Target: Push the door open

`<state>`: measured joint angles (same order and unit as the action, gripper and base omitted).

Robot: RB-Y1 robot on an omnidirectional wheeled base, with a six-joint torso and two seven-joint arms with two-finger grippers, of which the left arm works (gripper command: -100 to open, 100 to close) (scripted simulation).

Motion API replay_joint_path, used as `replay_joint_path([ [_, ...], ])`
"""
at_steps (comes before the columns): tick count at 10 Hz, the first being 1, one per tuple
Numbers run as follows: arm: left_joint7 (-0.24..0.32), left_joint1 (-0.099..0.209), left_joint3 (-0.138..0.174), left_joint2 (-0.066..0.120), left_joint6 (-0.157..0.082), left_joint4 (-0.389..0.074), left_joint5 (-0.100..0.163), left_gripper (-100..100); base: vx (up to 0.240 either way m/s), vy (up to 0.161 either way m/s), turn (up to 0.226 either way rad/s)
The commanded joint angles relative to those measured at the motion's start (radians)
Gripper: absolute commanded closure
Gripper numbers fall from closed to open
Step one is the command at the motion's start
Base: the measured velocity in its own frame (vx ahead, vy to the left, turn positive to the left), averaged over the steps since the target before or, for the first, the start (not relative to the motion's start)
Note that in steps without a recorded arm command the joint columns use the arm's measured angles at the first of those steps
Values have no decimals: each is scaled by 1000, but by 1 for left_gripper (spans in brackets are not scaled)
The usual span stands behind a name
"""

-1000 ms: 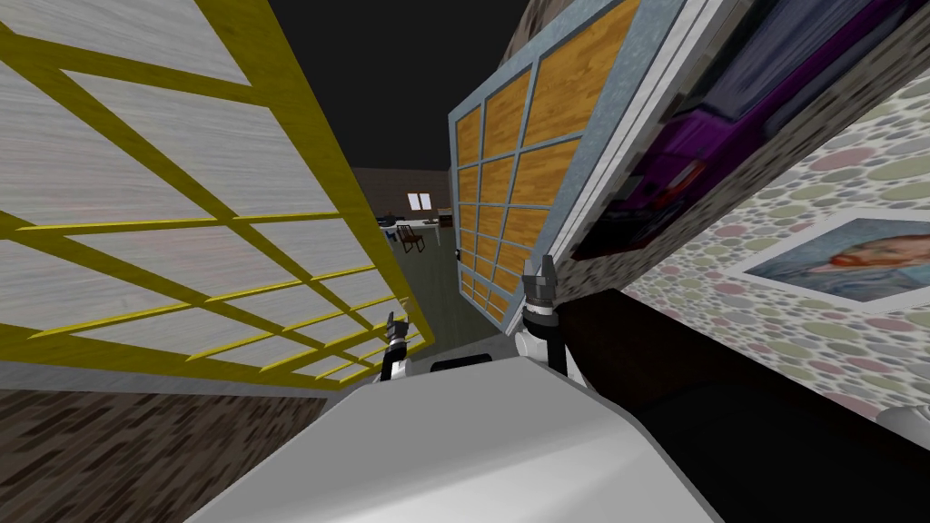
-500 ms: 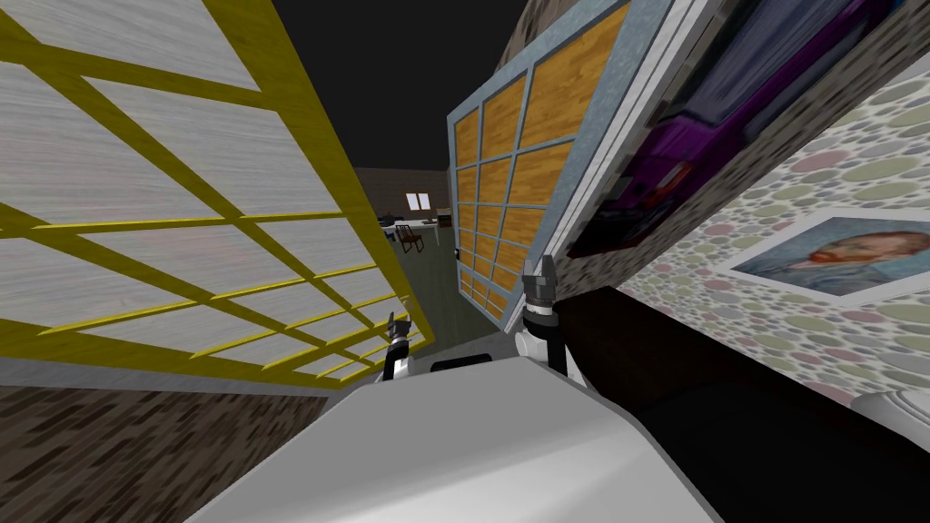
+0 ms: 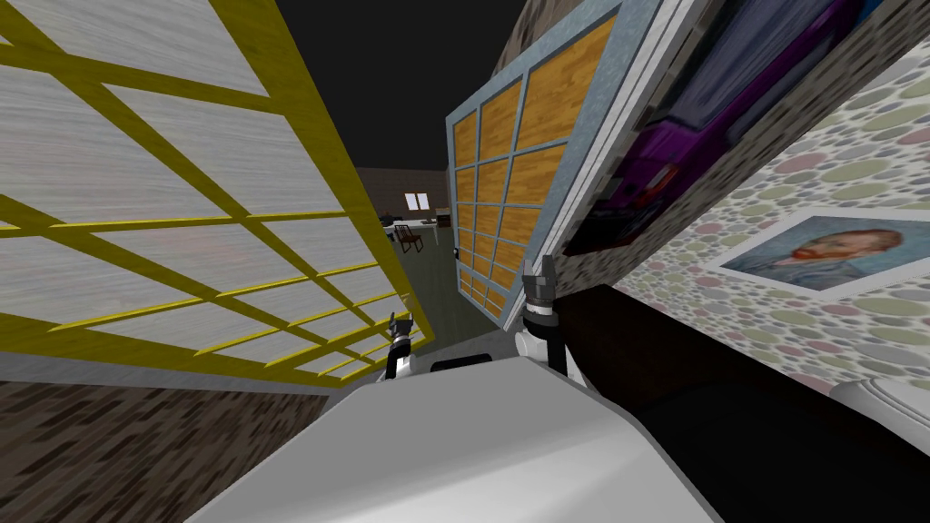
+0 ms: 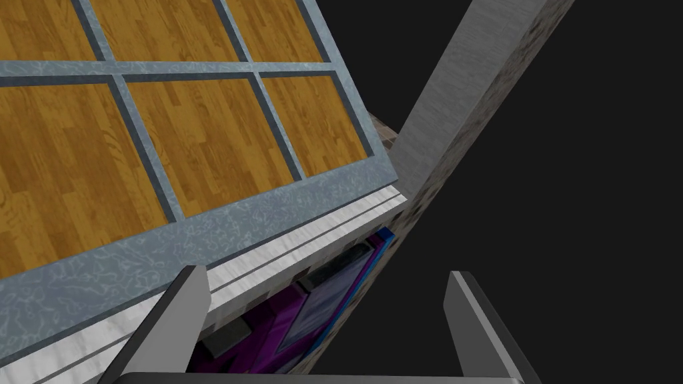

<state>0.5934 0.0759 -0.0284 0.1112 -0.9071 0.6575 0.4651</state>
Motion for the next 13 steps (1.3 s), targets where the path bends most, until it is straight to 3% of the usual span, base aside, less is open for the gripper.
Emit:
replay_joint_path([
  [1, 50, 5, -4, -5, 3, -1, 13, -100, -42, 5, -18],
  [13, 338, 35, -27, -33, 10, -19, 85, -100, -35, 6, -18],
])
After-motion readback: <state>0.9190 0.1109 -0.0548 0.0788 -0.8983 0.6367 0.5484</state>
